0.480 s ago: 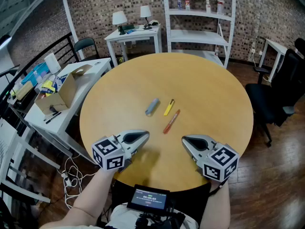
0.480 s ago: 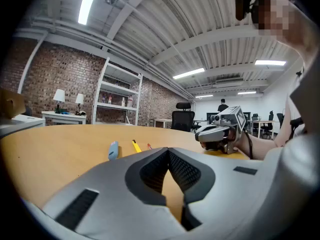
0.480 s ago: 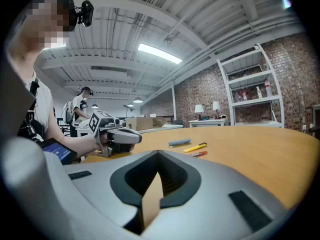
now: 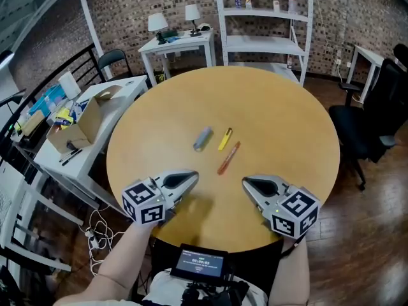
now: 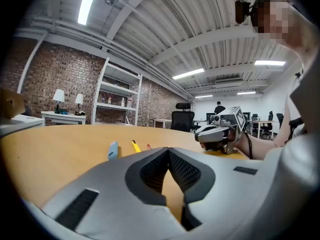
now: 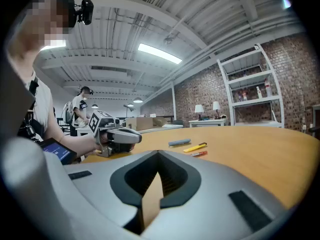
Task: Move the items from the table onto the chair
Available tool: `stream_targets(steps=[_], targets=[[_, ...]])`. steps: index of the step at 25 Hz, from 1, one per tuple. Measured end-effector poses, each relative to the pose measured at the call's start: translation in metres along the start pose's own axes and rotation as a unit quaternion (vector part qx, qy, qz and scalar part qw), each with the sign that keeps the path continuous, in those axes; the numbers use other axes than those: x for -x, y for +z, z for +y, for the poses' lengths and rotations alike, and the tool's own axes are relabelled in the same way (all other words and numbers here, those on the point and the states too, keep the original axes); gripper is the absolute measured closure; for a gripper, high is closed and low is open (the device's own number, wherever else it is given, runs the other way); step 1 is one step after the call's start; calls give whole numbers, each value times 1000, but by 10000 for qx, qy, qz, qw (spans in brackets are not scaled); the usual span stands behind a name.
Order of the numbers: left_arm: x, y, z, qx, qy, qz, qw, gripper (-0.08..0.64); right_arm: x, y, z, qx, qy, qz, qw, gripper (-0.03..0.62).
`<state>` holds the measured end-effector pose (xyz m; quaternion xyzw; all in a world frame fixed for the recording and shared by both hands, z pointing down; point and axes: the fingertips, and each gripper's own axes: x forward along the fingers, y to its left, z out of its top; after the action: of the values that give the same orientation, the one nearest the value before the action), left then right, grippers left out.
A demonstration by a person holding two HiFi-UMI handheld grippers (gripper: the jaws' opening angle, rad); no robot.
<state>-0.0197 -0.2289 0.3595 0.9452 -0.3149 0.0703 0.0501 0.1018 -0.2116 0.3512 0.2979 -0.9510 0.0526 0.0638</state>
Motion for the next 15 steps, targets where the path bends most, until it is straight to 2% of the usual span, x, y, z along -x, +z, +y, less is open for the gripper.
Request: stream_targets(steps=[3, 10, 13, 15], targets=[[1, -1, 9, -40, 101, 41, 9999, 555, -1, -1, 0, 25, 8, 24, 10000, 588], [-7, 18, 61, -297, 737, 529, 9954, 552, -1, -2, 2, 21, -6, 24, 10000, 588], [-23, 19, 86, -567, 987, 992, 9885, 548, -3, -2, 2, 27, 8, 31, 10000, 588], [-38, 15, 96, -702, 980, 1392, 9829, 501, -4, -2, 2, 26, 19, 35, 10000, 588]])
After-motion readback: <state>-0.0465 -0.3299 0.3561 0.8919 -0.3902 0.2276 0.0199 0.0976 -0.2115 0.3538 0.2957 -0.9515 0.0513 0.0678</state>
